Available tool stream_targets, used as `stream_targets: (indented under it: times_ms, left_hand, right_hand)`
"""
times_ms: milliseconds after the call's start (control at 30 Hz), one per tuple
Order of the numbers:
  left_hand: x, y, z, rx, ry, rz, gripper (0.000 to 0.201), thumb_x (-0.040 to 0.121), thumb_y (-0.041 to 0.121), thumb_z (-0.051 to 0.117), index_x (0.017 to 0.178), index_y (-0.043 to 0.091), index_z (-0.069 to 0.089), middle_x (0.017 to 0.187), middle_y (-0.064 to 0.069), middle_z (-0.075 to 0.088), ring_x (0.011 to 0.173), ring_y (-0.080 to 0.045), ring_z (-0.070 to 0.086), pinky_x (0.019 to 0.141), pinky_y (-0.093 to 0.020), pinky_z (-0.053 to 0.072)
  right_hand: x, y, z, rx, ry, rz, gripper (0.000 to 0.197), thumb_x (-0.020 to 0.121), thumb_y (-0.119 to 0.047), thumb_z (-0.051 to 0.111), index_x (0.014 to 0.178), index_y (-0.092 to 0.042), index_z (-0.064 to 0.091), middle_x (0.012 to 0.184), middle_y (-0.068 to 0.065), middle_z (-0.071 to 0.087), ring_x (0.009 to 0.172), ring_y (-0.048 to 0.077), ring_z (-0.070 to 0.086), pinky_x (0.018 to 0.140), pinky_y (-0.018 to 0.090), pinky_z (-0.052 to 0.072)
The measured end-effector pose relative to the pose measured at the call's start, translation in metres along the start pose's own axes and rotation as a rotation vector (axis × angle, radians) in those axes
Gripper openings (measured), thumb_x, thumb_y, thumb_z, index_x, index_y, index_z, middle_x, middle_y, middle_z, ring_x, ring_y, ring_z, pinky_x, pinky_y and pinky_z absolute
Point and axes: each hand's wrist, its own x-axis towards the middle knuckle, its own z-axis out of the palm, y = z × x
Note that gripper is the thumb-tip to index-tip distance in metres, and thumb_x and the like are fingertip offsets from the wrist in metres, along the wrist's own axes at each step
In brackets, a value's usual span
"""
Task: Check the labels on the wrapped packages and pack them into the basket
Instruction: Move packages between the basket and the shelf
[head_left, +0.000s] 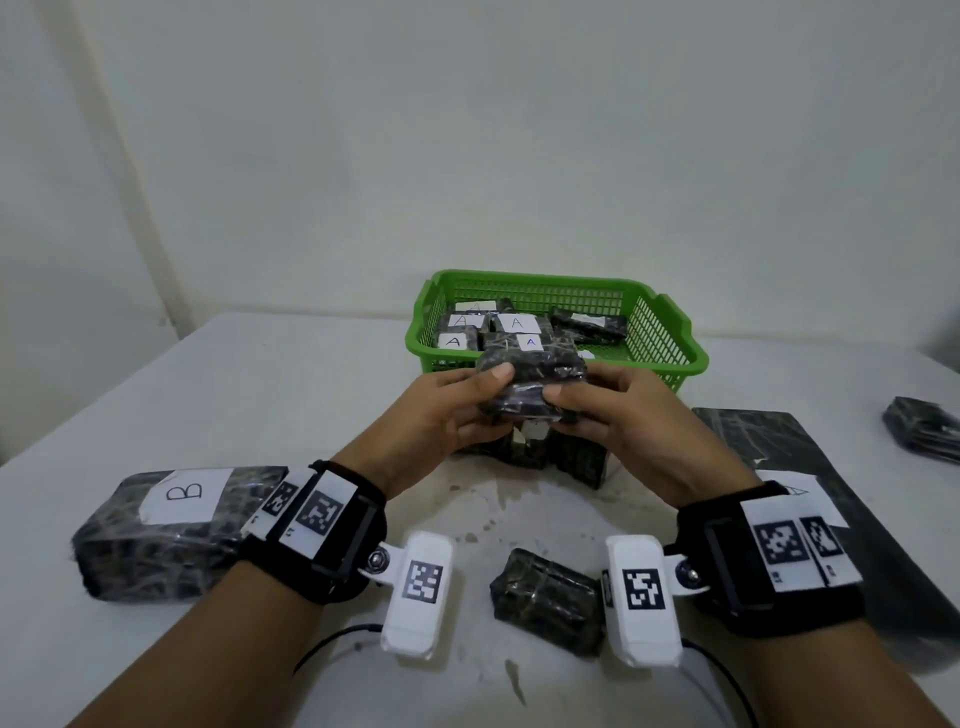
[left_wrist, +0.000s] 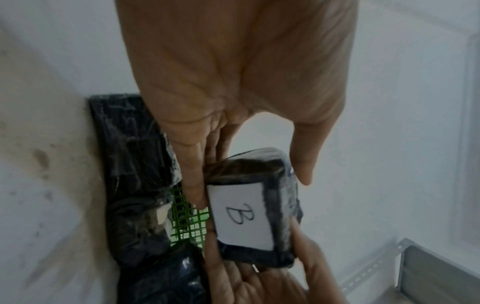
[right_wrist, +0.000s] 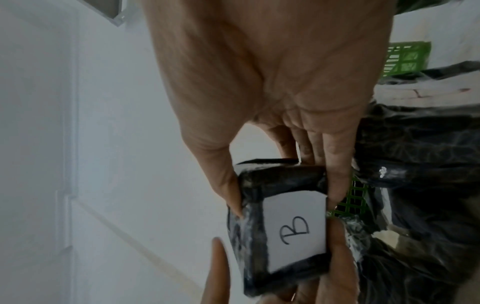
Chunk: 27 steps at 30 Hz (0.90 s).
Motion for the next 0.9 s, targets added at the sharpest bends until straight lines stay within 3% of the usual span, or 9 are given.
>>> stream_targets:
  times_ms: [133,200,300,500,600,700,833,900]
  left_hand:
    - [-0.0006,-0.0006,0.0012,0.011,0.027,0.023,0.048,0.086,0.028,0.069,0.124,-0.001,0.066,0.123,-0.017,0.070,0.118,-0.034,0.066,0.096,-0.035,0.057]
    - [-0.0019,-0.0003,0.0012,0.023,0.004,0.029,0.047,0.084,0.026,0.069,0.124,0.000,0.067,0.123,-0.016,0.070,0.114,-0.029,0.068,0.095,-0.035,0.057]
    - [-0.0018,-0.0020,0.0009,0.000,-0.037,0.022,0.044,0.090,0.024,0.069,0.127,0.000,0.064,0.127,-0.017,0.068,0.114,-0.025,0.068,0.097,-0.035,0.056]
    - [-0.0001,-0.0027,0.0011,-0.023,0.005,0.078,0.045,0.089,0.023,0.071,0.125,-0.003,0.065,0.126,-0.019,0.068,0.117,-0.030,0.066,0.097,-0.037,0.056]
    - [0.0006,-0.0029,0.0010,-0.030,-0.024,0.067,0.049,0.089,0.023,0.067,0.129,-0.004,0.061,0.131,-0.019,0.065,0.122,-0.030,0.064,0.100,-0.035,0.055]
    - [0.0014,-0.0021,-0.0007,-0.006,-0.030,0.079,0.047,0.087,0.019,0.068,0.126,-0.005,0.063,0.128,-0.020,0.067,0.119,-0.032,0.065,0.098,-0.036,0.056]
    - [-0.0010,-0.0022,-0.0006,0.010,-0.096,0.063,0.047,0.087,0.016,0.066,0.131,0.001,0.061,0.130,-0.016,0.067,0.122,-0.031,0.064,0.099,-0.033,0.056]
    - [0.0002,-0.0016,-0.0017,0.016,-0.066,0.084,0.046,0.086,0.014,0.067,0.129,-0.001,0.062,0.128,-0.017,0.068,0.121,-0.034,0.064,0.097,-0.034,0.056]
  right_hand:
    - [-0.0017,0.0011,-0.0034,-0.020,-0.030,0.000,0.060,0.068,-0.026,0.084,0.120,0.002,0.071,0.120,0.015,0.077,0.110,0.029,0.075,0.090,0.035,0.059]
    - [-0.0030,0.0009,-0.0002,-0.026,-0.047,-0.007,0.059,0.069,-0.030,0.084,0.119,-0.001,0.074,0.117,0.011,0.078,0.108,0.026,0.076,0.088,0.033,0.060]
    - [-0.0022,0.0020,0.0027,-0.054,-0.010,-0.062,0.060,0.066,-0.037,0.086,0.115,-0.003,0.076,0.112,0.012,0.080,0.107,0.028,0.076,0.093,0.039,0.061]
    - [-0.0048,-0.0018,-0.0020,-0.013,-0.074,-0.018,0.055,0.071,-0.022,0.081,0.121,0.000,0.072,0.118,0.012,0.078,0.114,0.027,0.073,0.099,0.036,0.059]
    - [-0.0039,-0.0026,-0.0046,-0.008,-0.074,-0.024,0.056,0.069,-0.018,0.082,0.121,0.002,0.071,0.117,0.013,0.078,0.114,0.029,0.074,0.095,0.034,0.060]
    - [-0.0054,-0.0035,-0.0044,-0.015,-0.094,-0.022,0.055,0.070,-0.021,0.082,0.121,-0.001,0.073,0.118,0.011,0.078,0.112,0.027,0.075,0.091,0.032,0.061]
    - [-0.0048,-0.0024,-0.0027,-0.035,-0.039,-0.074,0.057,0.067,-0.029,0.087,0.117,-0.004,0.076,0.114,0.011,0.080,0.108,0.028,0.076,0.098,0.042,0.058]
    - [-0.0042,-0.0026,-0.0021,-0.027,-0.043,-0.076,0.060,0.064,-0.028,0.088,0.116,-0.003,0.075,0.113,0.010,0.080,0.107,0.027,0.077,0.097,0.040,0.058]
